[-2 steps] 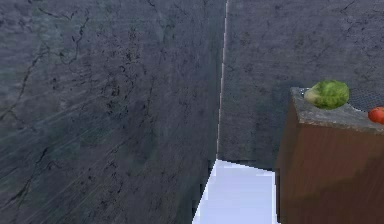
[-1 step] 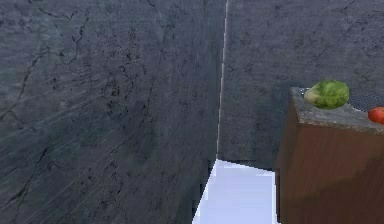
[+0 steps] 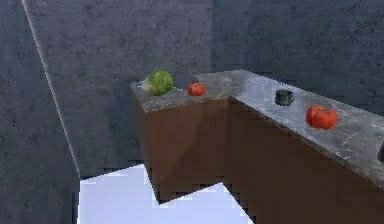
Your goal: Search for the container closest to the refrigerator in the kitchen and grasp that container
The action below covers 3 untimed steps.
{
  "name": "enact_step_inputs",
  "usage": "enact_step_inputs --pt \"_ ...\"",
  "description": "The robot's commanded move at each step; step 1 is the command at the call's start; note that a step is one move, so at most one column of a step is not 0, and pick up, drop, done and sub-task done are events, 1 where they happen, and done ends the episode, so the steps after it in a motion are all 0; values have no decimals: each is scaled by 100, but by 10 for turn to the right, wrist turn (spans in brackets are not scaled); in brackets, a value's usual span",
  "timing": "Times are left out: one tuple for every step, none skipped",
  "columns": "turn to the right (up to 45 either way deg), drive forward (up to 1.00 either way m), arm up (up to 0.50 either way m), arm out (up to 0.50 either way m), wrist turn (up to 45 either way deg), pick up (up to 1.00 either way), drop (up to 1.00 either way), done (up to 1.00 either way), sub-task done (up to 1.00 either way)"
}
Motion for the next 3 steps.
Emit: enact_step_inputs --pt "450 0 0 0 0 0 0 0 0" --pt "-450 0 0 0 0 0 0 0 0" --pt "-240 0 0 0 0 0 0 0 0"
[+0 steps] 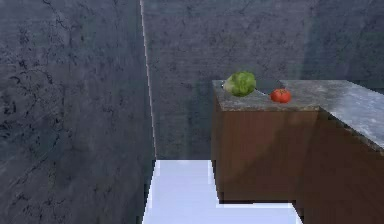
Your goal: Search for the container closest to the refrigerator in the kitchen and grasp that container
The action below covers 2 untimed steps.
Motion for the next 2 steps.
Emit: enact_step_inputs --pt "0 15 0 0 0 0 0 0 0" --pt "450 0 0 0 0 0 0 0 0"
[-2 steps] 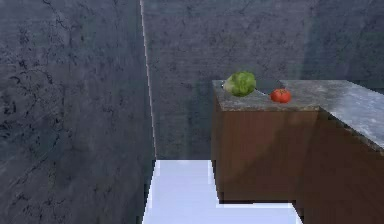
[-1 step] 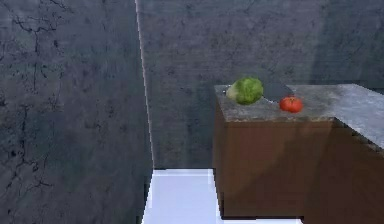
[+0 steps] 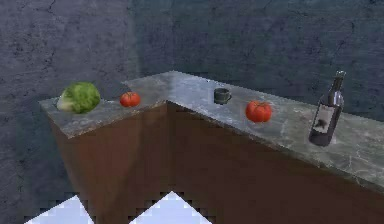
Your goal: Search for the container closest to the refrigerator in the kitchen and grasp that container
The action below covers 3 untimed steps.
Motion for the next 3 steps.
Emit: enact_step_inputs --pt "270 0 0 0 0 0 0 0 0" --pt "0 50 0 0 0 0 0 0 0" --pt "-450 0 0 0 0 0 0 0 0"
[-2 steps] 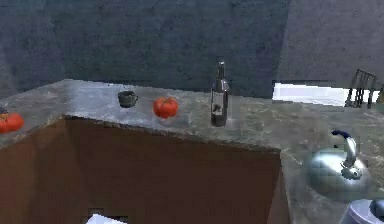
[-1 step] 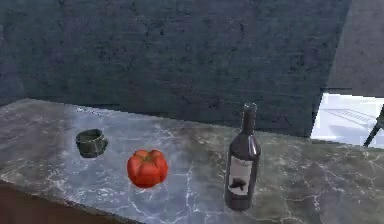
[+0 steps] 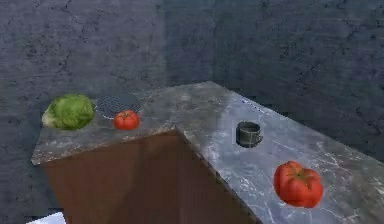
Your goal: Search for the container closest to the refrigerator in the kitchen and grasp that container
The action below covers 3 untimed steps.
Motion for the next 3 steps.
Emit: enact_step_inputs --pt "-450 0 0 0 0 0 0 0 0" --pt "-450 0 0 0 0 0 0 0 0" --pt "-60 0 0 0 0 0 0 0 0"
